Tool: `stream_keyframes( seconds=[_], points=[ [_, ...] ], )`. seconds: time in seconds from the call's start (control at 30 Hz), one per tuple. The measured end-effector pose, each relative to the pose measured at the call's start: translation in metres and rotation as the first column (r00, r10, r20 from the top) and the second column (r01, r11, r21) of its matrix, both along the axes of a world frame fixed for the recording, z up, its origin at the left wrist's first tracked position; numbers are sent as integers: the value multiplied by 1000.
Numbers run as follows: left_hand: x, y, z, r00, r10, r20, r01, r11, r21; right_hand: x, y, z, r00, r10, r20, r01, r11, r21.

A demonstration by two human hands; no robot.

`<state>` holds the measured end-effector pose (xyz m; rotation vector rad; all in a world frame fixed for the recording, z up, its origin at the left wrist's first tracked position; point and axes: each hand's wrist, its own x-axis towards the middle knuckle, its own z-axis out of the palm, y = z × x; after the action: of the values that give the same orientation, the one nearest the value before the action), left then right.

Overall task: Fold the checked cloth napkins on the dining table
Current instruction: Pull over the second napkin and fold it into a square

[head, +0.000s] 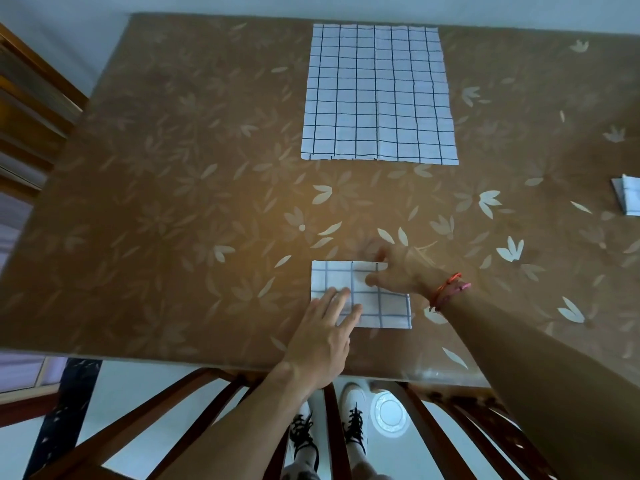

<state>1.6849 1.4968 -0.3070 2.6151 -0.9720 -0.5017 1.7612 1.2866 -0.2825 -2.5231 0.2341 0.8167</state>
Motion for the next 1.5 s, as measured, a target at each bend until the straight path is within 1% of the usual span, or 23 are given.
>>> stream_keyframes(
  seconds=[0.07,0.27,0.43,0.5,0.57,0.63,0.7,0.77,0.8,0.87,0.9,0.97,1.0,1.07,1.1,1.17,1.27,1.33,1.43,1.5],
  points=[
    [1,1,0,1000,-4,3,4,1000,2,0,3,1,1000,8,1,-8,1000,25],
    [2,2,0,999,-22,26,22,1000,4,-1,7,5,1000,1,9,-1,1000,1],
    [1,3,0,997,-12,76,14,1000,-27,-5,-1,14,997,-29,67,29,1000,-7],
    [0,4,1,994,0,109,4,999,-41,-10,-7,16,991,-90,96,88,996,22],
    [-1,4,2,992,-3,126,8,999,-38,-18,-13,15,969,-217,115,205,973,106],
    [-1,4,1,992,-1,127,3,1000,-20,-29,-17,11,919,-382,96,356,910,212],
    [-1,4,1,992,9,123,-9,1000,-3,-44,-17,8,828,-561,19,521,781,344],
    [-1,4,0,991,28,133,-24,999,-34,-59,-13,6,725,-684,-80,644,632,432],
    [-2,3,0,989,43,143,-34,997,-64,-67,-10,4,686,-717,-120,677,570,467],
    [-2,2,0,982,83,169,-63,991,-115,-80,-4,0,648,-735,-201,704,477,526],
    [-3,2,-1,979,94,182,-72,990,-124,-85,-2,-5,638,-732,-238,713,445,541],
    [-4,4,-3,971,97,220,-68,989,-134,-96,1,-11,628,-725,-281,724,413,552],
    [-4,6,-4,968,94,235,-62,988,-140,-102,2,-15,632,-718,-291,724,413,553],
    [-7,10,-4,965,87,248,-49,987,-154,-112,2,-23,681,-682,-267,683,461,566],
    [-8,12,-4,963,84,255,-43,986,-161,-116,4,-20,702,-669,-245,660,480,578],
    [-11,16,-4,960,80,267,-32,983,-179,-121,7,-7,712,-671,-207,638,493,592],
    [-16,23,-5,962,72,265,-23,982,-187,-130,7,2,758,-629,-173,591,551,589],
    [-18,27,-6,965,68,252,-21,983,-185,-134,7,2,780,-590,-209,588,575,569],
    [-18,29,-4,972,52,231,-9,983,-184,-136,5,3,778,-564,-278,618,607,500],
    [-18,30,-3,975,43,219,0,982,-188,-137,4,8,780,-549,-301,620,614,488]
  ],
)
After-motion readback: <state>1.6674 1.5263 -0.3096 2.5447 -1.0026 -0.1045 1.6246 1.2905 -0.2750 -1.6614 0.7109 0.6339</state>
